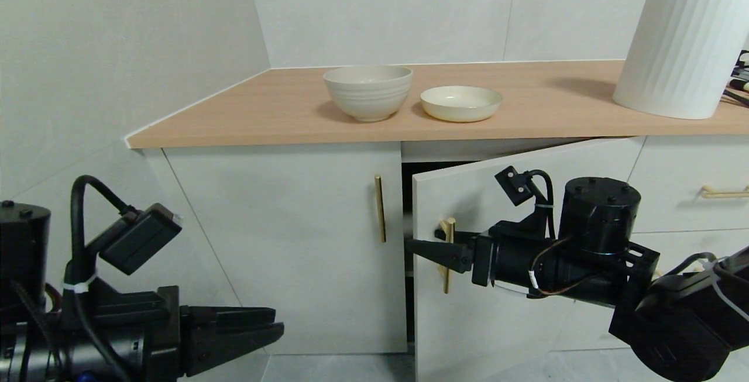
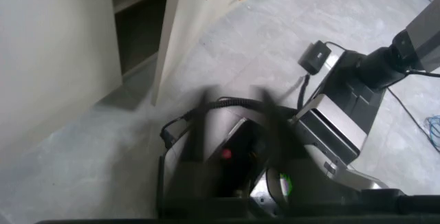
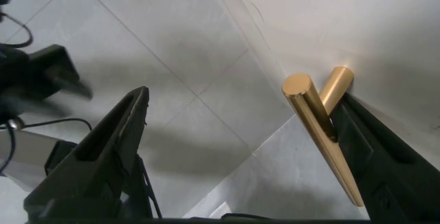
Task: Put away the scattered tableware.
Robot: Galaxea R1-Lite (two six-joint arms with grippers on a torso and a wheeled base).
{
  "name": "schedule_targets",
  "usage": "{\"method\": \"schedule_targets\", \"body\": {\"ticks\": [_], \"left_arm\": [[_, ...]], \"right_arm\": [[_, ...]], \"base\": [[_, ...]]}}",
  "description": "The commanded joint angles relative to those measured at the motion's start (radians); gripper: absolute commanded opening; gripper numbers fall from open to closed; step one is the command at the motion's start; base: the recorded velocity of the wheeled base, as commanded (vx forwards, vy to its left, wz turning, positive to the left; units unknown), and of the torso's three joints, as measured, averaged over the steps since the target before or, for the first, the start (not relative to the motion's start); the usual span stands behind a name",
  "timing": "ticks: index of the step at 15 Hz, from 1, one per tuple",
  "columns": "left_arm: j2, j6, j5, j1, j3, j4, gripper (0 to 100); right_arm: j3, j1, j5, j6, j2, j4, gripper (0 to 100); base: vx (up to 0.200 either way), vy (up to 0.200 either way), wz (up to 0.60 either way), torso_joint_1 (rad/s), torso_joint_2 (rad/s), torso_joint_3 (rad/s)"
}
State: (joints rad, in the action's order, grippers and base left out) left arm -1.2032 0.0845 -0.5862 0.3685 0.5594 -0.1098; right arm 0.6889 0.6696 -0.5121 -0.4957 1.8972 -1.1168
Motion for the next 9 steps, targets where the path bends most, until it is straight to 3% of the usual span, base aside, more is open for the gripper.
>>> {"method": "schedule_targets", "body": {"ticks": [1, 3, 5, 6, 7, 9], "left_arm": [[-0.068, -0.005, 0.002, 0.003, 0.005, -0.036, 0], [-0.116, -0.014, 0.005, 0.012, -0.012, -0.133, 0], [-0.157, 0.031, 0.003, 0.055, 0.033, -0.149, 0], [-0.240, 0.095, 0.002, 0.059, 0.123, -0.160, 0], [-0.309, 0.123, 0.002, 0.058, 0.192, -0.183, 0], [-0.403, 0.141, 0.002, 0.058, 0.252, -0.229, 0]], "right_arm": [[-0.002, 0.001, -0.003, -0.001, 0.006, 0.005, 100], [-0.002, 0.001, -0.003, -0.001, 0.008, 0.005, 100], [-0.002, 0.001, -0.003, -0.003, 0.008, 0.005, 100], [-0.002, 0.001, -0.003, -0.003, 0.010, 0.005, 100], [-0.002, 0.001, -0.003, -0.003, 0.013, 0.005, 100], [-0.002, 0.001, -0.003, -0.003, 0.013, 0.005, 100]], "base": [[0.000, 0.000, 0.00, 0.000, 0.00, 0.000], [0.000, 0.000, 0.00, 0.000, 0.00, 0.000], [0.000, 0.000, 0.00, 0.000, 0.00, 0.000], [0.000, 0.000, 0.00, 0.000, 0.00, 0.000], [0.000, 0.000, 0.00, 0.000, 0.00, 0.000], [0.000, 0.000, 0.00, 0.000, 0.00, 0.000]]}}
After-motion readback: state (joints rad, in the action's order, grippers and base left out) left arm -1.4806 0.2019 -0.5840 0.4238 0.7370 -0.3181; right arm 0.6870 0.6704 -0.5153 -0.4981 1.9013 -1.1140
